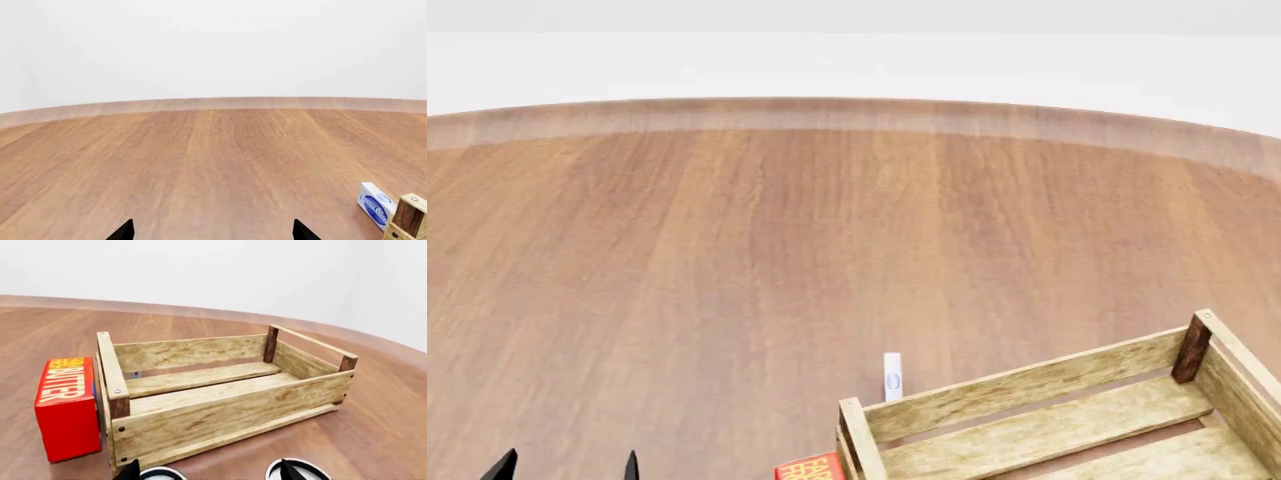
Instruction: Pick up the tomato sauce, and put it in the wooden tray.
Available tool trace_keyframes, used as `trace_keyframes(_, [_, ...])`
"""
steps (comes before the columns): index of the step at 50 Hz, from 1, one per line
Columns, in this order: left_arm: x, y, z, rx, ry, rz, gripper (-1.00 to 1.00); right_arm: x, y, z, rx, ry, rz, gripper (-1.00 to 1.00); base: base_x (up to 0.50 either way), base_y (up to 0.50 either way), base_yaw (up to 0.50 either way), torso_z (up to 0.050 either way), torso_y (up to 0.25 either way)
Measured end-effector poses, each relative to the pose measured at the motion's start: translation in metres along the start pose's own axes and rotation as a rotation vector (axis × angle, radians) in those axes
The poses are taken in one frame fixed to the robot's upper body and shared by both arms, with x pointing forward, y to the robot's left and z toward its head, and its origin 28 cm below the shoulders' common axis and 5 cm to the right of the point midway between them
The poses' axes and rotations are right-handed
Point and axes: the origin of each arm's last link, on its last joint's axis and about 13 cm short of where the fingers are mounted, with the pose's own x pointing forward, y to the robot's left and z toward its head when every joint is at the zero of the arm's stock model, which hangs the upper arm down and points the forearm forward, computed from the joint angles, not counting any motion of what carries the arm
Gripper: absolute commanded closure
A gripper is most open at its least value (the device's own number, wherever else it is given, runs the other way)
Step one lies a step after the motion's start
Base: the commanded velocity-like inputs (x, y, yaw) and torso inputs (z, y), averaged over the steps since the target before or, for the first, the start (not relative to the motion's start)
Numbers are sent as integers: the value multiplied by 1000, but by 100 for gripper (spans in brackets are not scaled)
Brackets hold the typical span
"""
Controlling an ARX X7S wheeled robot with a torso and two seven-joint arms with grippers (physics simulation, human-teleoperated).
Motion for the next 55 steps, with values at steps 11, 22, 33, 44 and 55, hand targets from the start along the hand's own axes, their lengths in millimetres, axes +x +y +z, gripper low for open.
trace_keyframes(11, [-1, 0, 0, 0, 0, 0, -100, -2, 1, -2, -17, 0, 19, -100, 0, 0, 0, 0, 0])
trace_keyframes(22, [-1, 0, 0, -1, 0, -1, -100, -4, 4, -6, -50, -4, 53, -100, 0, 0, 0, 0, 0])
trace_keyframes(33, [-1, 0, 0, -1, 0, -1, -100, -4, 5, -9, -66, 5, 73, -100, 0, 0, 0, 0, 0])
trace_keyframes(44, [-1, 0, 0, -2, 1, -1, -100, -5, 8, -14, -86, 20, 105, -100, 0, 0, 0, 0, 0])
trace_keyframes(55, [-1, 0, 0, -1, 1, -1, -100, -4, 9, -18, -94, 36, 123, -100, 0, 0, 0, 0, 0])
